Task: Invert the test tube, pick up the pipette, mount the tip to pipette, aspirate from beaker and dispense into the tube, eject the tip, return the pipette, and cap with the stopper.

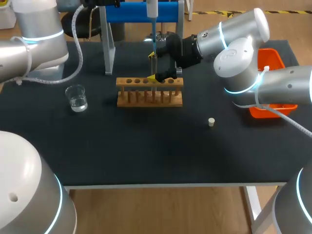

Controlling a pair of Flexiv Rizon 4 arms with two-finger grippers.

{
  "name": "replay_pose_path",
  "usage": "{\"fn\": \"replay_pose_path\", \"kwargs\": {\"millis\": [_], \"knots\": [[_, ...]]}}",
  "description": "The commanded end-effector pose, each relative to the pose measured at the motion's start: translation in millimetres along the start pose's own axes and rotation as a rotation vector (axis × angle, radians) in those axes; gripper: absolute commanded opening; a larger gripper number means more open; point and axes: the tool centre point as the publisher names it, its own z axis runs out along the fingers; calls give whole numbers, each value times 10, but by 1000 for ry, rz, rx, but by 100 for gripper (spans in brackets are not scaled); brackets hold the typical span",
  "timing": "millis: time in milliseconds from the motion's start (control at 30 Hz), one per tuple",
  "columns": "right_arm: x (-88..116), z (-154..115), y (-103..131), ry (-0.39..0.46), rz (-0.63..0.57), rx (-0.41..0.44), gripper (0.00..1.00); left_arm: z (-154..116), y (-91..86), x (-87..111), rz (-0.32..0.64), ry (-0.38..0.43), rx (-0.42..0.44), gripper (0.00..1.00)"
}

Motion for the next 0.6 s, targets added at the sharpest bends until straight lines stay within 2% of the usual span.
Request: {"fn": "replay_pose_path", "kwargs": {"millis": [33,600], "knots": [[1,-8,4,1,0,3,100,1,22,-34,-3,9,3,0],[1,-8,4,1,0,3,100,7,115,-59,-13,12,2,0]]}}
